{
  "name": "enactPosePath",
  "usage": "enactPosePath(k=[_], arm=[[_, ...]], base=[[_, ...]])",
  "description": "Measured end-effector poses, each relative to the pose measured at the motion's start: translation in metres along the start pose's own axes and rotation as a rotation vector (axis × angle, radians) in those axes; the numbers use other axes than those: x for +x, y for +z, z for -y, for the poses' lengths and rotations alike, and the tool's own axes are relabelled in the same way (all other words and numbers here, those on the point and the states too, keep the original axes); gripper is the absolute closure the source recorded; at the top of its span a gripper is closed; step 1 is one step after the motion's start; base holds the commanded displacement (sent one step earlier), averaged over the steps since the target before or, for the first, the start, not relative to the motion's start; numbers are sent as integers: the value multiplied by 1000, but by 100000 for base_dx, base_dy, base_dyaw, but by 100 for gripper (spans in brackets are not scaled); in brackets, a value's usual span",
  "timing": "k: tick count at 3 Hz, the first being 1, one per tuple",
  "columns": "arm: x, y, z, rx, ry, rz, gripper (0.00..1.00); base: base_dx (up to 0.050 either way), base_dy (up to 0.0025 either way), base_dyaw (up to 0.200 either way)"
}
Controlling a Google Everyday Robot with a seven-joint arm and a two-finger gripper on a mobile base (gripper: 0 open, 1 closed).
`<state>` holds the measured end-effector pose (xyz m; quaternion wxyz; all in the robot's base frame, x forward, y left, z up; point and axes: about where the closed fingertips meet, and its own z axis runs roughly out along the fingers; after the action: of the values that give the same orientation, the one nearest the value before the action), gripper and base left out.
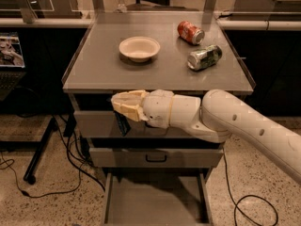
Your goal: Place rxbar blueberry into bottom drawer
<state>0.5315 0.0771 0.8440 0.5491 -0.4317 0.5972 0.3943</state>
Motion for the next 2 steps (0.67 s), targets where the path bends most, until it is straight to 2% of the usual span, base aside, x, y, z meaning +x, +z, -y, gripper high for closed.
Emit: enactPosePath(k=[1, 2], arm=[[6, 16, 0, -46, -8, 2, 100], [36, 13, -7, -10, 25, -12, 100]], base=[[0, 0, 0], [0, 0, 0]])
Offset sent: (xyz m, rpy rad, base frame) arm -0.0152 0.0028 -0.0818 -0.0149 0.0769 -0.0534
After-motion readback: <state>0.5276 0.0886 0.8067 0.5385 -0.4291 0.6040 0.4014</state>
